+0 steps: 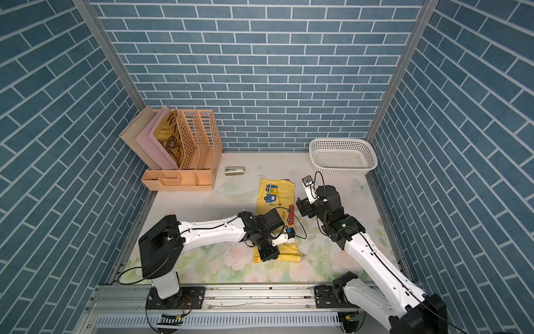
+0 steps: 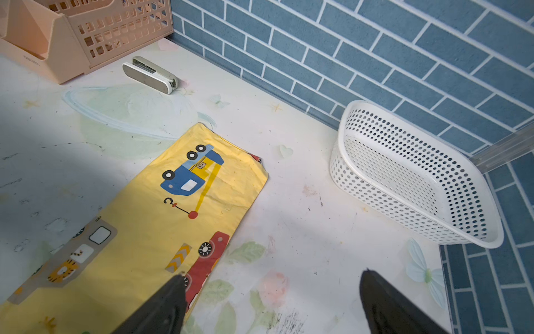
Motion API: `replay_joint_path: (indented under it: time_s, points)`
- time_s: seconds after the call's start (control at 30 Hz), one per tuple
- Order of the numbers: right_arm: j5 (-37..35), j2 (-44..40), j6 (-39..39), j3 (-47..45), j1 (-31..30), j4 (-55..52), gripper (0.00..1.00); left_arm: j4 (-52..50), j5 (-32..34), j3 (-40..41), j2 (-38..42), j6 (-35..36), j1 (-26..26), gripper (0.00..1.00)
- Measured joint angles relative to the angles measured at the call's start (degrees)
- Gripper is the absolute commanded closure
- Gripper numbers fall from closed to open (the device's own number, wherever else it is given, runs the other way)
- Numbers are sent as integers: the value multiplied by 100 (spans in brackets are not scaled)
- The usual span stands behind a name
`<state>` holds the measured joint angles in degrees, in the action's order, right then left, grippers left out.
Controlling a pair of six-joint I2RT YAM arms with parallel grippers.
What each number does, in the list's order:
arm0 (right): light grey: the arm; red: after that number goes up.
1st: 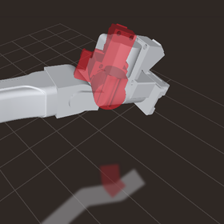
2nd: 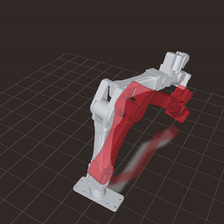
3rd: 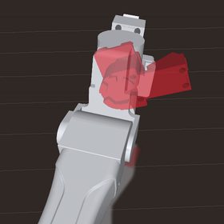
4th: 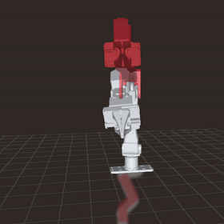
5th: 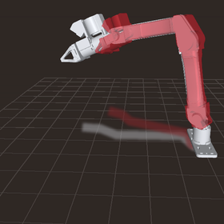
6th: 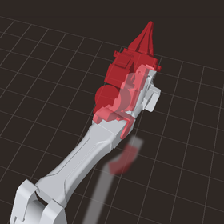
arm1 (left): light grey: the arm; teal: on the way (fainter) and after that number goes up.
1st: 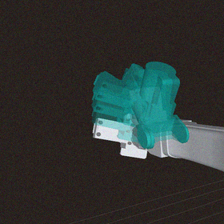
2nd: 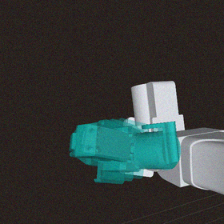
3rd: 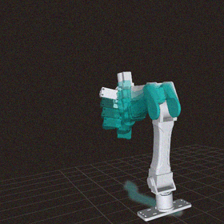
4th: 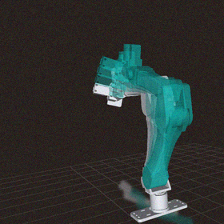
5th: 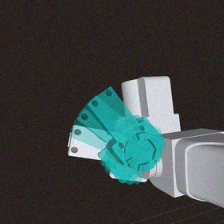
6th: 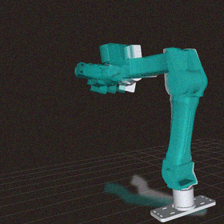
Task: Roll up the pillowcase
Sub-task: Roll the pillowcase at the center of the board.
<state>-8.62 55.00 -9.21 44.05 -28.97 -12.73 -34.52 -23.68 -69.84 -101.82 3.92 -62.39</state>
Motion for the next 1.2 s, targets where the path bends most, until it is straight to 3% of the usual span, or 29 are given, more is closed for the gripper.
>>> replay_joint_path:
  time_s: [0.4, 1.2]
  points:
    - [96, 0, 0, -9, 7, 66, 4, -127, -295, -149, -730, 485, 415, 100]
    - [306, 140, 46, -44, 11, 125, 4, -2039, -925, -2520, -1628, 1829, 1543, 99]
